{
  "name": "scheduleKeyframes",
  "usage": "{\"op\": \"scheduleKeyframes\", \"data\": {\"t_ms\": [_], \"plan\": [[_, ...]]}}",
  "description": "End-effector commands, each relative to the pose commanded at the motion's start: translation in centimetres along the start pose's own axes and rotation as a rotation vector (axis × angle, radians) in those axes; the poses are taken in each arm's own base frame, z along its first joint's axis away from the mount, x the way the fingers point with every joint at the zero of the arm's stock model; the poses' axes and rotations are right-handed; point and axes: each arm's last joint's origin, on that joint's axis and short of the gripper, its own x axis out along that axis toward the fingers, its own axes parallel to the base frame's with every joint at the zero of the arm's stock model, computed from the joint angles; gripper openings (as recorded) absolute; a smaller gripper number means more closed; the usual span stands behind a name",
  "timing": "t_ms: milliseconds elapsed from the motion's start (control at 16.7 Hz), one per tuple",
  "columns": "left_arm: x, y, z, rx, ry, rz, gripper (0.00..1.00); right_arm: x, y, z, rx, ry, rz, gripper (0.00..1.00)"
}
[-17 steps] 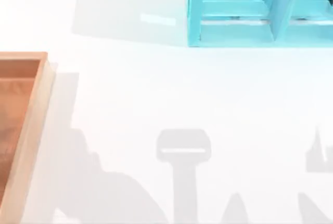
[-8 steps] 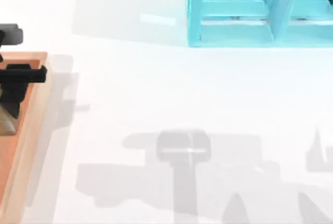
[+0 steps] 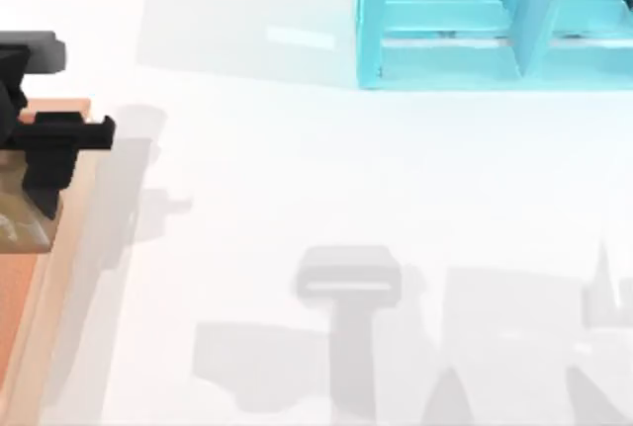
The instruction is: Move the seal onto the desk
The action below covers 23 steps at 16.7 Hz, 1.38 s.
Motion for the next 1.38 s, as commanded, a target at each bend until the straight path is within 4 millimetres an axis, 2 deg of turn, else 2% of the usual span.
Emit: {"op": "scheduleKeyframes", "data": {"t_ms": [180, 420, 720, 900, 1080, 1380], "plan": [[0.1, -0.4, 0.9, -0.01, -0.004, 0.0, 0.0, 0.0, 0.0, 0.0, 0.0, 0.0, 0.0, 1.0], [1.3, -2.8, 5.0, -0.02, -0.013, 0.0, 0.0, 0.0, 0.0, 0.0, 0.0, 0.0, 0.0, 1.0], [5.7, -8.6, 11.0, -0.01, -0.002, 0.001, 0.0, 0.0, 0.0, 0.0, 0.0, 0.0, 0.0, 1.0], [8.9, -11.9, 13.4, -0.003, 0.003, 0.002, 0.0, 0.0, 0.0, 0.0, 0.0, 0.0, 0.0, 1.0], [10.6, -13.9, 14.4, 0.0, -0.003, 0.0, 0.0, 0.0, 0.0, 0.0, 0.0, 0.0, 0.0, 1.0], [10.8, -13.8, 14.5, -0.002, 0.0, 0.001, 0.0, 0.0, 0.0, 0.0, 0.0, 0.0, 0.0, 1.0]]}}
